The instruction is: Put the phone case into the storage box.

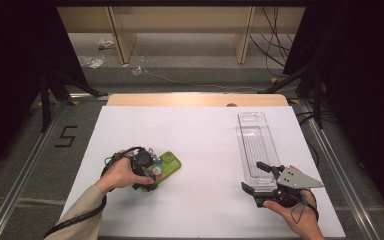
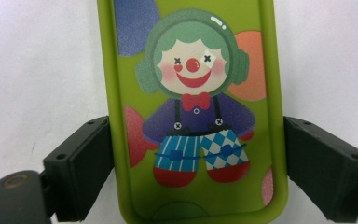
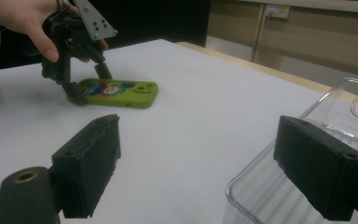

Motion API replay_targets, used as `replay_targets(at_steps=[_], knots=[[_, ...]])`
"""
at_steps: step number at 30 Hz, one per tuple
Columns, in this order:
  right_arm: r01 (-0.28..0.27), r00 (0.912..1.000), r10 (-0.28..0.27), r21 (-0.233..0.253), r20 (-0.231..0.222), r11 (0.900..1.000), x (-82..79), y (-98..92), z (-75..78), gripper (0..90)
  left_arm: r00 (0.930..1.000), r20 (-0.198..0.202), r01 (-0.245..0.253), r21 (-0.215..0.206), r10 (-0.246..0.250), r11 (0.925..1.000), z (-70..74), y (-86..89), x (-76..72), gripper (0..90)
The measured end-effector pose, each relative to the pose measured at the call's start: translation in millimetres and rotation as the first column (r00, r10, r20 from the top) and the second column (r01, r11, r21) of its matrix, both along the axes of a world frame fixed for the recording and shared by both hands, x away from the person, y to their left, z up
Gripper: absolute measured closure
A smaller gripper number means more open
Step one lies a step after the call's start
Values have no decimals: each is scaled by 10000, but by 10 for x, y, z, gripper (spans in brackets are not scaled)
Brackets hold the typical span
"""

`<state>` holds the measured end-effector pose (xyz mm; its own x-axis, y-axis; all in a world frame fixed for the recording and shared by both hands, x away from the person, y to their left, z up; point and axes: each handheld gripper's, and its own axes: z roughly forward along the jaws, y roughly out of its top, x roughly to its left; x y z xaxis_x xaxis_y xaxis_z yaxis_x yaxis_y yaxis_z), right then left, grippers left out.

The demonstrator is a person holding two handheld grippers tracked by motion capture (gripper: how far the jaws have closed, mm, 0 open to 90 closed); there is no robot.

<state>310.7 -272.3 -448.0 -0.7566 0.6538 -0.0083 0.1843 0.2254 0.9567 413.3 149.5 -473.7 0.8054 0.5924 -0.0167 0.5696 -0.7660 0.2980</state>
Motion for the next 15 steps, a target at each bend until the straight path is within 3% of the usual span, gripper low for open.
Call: replay_targets(at_steps=[15], knots=[[-6,10000,6,24,0,10000,-4,2,3,159,9997,-19,-255,15,255,9997,9,-3,-4,154]])
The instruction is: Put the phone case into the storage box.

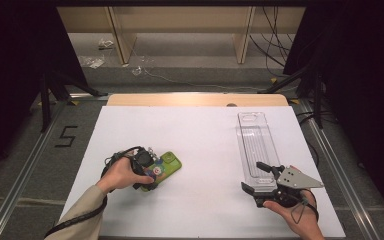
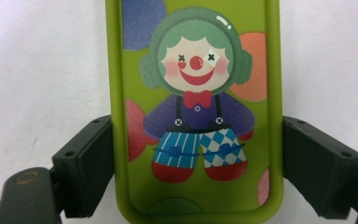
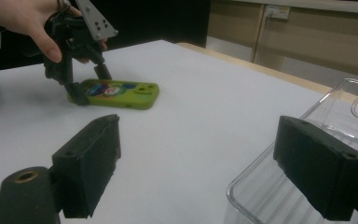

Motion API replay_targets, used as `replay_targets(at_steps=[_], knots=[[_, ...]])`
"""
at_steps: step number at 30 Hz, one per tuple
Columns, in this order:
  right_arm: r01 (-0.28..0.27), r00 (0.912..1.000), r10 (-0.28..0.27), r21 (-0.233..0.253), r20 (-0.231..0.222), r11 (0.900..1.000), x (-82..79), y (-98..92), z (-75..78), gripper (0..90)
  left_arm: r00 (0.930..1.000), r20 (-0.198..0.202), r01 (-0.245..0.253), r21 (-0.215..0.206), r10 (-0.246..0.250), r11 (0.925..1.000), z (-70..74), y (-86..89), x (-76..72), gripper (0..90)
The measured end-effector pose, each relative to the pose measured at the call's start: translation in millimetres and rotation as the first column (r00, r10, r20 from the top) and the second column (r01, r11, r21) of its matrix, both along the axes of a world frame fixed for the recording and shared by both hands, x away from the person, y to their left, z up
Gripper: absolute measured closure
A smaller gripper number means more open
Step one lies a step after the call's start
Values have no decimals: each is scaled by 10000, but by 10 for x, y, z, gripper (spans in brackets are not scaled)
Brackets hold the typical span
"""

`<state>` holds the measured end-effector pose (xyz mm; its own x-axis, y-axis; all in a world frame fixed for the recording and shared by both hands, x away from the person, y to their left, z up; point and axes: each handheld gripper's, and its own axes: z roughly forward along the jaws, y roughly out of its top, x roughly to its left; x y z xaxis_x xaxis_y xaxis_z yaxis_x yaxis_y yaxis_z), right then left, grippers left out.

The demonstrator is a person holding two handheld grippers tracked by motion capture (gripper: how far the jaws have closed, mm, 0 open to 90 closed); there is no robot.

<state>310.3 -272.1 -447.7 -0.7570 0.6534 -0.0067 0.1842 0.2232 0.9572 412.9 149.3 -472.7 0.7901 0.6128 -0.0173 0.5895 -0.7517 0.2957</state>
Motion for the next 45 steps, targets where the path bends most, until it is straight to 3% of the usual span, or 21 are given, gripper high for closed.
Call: replay_targets(at_steps=[22,33,45], knots=[[24,10000,-24,43,23,10000,0,8,10,158,9997,240,-79,-208,84,9998,16,33,-43,162],[13,10000,-13,108,17,9999,0,23,19,158,9954,914,-213,-889,294,9958,145,33,-106,162],[4,10000,-5,217,41,9998,-2,71,38,157,9802,1779,-506,-1995,869,9786,193,49,-181,162]])
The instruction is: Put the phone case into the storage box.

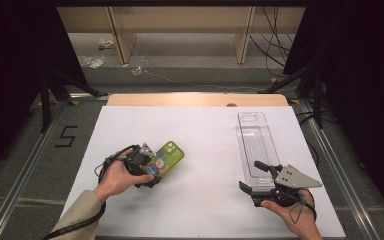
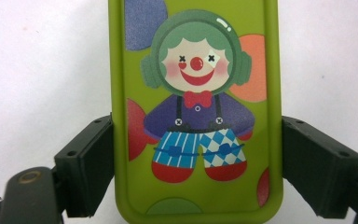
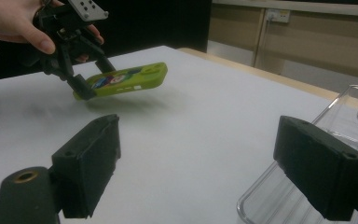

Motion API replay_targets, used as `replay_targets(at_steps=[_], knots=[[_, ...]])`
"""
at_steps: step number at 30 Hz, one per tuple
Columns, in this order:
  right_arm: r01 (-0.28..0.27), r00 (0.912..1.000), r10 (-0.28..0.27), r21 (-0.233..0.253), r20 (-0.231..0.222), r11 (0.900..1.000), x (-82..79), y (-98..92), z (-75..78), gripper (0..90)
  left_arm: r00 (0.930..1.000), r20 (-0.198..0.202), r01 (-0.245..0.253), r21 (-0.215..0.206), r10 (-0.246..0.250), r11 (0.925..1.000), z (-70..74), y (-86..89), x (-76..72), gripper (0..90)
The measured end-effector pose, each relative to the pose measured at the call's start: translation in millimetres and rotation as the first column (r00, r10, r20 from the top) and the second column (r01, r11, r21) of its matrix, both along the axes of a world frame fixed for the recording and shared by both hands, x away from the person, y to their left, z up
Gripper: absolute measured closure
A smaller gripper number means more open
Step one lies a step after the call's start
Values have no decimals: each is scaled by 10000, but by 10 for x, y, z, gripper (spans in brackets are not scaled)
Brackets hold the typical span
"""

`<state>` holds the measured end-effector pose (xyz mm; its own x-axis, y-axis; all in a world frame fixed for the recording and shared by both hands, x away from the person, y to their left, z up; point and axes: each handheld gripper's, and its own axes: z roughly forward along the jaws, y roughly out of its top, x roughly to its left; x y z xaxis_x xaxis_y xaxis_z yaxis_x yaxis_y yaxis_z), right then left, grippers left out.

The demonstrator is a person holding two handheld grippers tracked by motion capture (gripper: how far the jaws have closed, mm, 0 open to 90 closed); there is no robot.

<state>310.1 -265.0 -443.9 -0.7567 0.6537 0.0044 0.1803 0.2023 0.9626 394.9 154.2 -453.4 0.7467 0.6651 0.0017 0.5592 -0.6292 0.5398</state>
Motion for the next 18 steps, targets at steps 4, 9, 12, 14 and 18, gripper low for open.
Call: replay_targets(at_steps=[4,9,12,14,18], knots=[[18,10000,-17,80,-57,10000,5,19,6,157,9991,303,-299,-431,312,9986,6,22,-29,162],[-2,10000,3,90,-76,10000,15,63,15,157,9957,709,-526,-914,592,9944,24,28,-66,162],[20,10000,-19,140,-84,9999,23,88,25,158,9940,854,-578,-1159,679,9916,36,26,-87,162],[42,9999,-39,206,-135,9998,28,103,29,159,9924,992,-600,-1253,727,9903,42,22,-99,162],[44,9998,-39,245,-172,9997,41,141,33,160,9905,1139,-606,-1385,766,9885,36,2,-131,162]])
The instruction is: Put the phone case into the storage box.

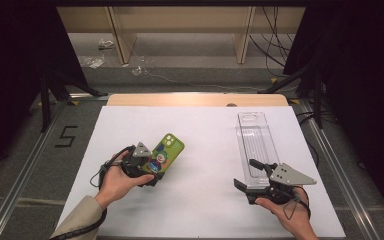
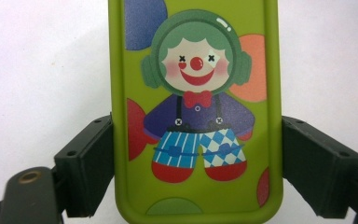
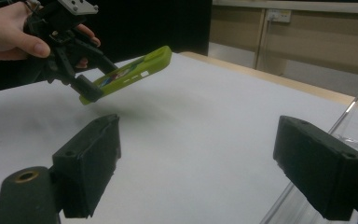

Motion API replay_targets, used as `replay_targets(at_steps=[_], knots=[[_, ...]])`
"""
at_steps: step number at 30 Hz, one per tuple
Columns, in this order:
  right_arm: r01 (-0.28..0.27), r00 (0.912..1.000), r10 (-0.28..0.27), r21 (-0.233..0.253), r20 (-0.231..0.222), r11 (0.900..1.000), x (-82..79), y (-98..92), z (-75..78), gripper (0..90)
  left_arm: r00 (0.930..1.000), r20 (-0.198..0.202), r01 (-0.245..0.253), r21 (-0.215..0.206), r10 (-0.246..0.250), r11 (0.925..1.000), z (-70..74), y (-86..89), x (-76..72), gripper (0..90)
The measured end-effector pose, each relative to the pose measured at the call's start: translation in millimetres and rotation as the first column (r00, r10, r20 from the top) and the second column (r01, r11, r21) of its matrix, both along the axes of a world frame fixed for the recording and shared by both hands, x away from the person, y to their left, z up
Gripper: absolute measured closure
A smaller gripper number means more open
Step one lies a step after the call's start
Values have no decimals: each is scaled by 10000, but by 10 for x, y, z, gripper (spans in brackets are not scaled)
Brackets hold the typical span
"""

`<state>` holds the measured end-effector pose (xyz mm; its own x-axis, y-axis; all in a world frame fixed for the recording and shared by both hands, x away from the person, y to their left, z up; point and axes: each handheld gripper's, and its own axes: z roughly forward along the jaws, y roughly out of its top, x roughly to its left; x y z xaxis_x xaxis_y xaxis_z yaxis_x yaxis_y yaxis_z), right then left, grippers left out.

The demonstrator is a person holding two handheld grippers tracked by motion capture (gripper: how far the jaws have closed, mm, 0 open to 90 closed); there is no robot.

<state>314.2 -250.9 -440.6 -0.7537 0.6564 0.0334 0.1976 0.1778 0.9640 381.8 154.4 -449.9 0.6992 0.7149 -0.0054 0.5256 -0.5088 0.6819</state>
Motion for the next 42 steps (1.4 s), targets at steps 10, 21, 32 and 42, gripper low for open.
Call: replay_targets(at_steps=[10,21,32,42], knots=[[-18,9999,20,132,-141,9999,38,103,24,162,9994,313,-159,-319,169,9994,-6,-24,-62,162],[-174,9995,180,234,-242,9996,95,260,52,162,9981,599,-62,-728,105,9973,6,-73,-139,162],[-365,9986,373,238,-364,9991,167,435,76,165,9972,717,249,-816,-191,9964,16,-160,-221,161],[-408,9978,417,187,-522,9990,229,527,59,167,9956,802,550,-806,-485,9952,18,-252,-285,162]])
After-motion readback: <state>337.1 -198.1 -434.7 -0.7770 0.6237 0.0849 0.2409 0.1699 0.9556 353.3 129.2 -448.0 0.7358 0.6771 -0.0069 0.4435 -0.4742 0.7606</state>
